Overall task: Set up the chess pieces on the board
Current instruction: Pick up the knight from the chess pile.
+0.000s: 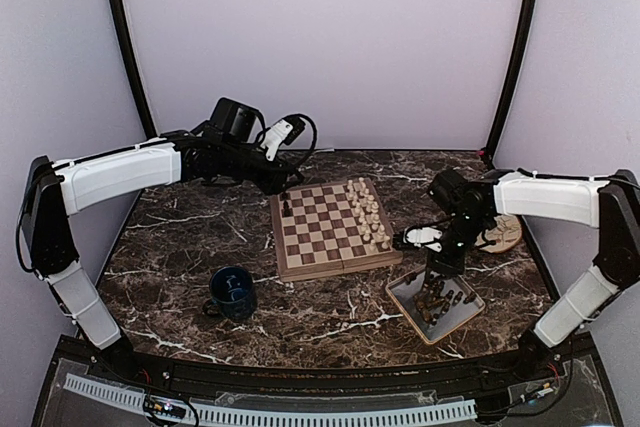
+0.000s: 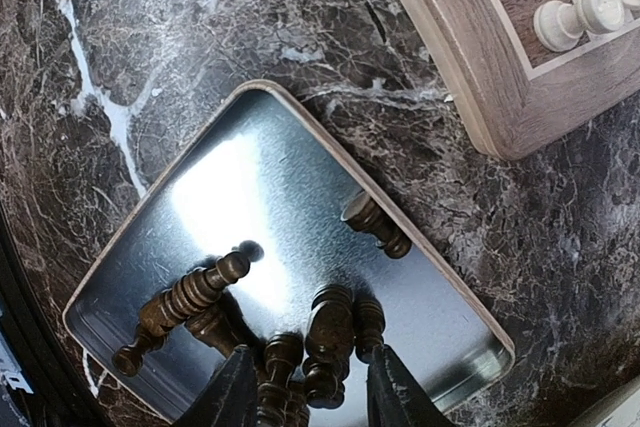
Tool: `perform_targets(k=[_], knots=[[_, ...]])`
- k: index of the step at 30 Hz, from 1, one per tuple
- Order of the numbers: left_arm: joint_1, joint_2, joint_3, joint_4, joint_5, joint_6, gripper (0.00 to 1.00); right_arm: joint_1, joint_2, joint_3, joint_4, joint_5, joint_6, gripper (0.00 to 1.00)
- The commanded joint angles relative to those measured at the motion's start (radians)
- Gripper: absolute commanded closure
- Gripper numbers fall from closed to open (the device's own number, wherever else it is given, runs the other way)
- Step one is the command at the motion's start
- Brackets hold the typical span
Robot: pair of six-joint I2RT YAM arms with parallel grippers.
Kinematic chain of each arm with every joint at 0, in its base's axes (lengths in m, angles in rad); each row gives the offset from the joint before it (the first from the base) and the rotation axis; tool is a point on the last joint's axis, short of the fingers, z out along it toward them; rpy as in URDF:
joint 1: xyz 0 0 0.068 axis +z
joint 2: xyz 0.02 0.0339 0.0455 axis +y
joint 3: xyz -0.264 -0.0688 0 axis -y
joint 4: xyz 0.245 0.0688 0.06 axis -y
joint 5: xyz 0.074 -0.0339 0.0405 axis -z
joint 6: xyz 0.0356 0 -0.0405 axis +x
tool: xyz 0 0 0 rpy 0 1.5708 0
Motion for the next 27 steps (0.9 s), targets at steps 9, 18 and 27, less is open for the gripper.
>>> perform_targets(k=[9,18,27], knots=[[-0.001,-0.010,0.013,0.002,0.018,-0.007,0.66,0.023,0.065,0.027,0.031,0.037,0.046,0.70],[-0.003,-0.005,0.015,-0.002,0.023,-0.008,0.66,0.039,0.116,0.041,0.031,0.028,0.053,0.81],[-0.009,0.001,0.021,-0.015,0.019,-0.002,0.66,0.044,0.127,0.066,0.019,0.011,0.060,0.90]])
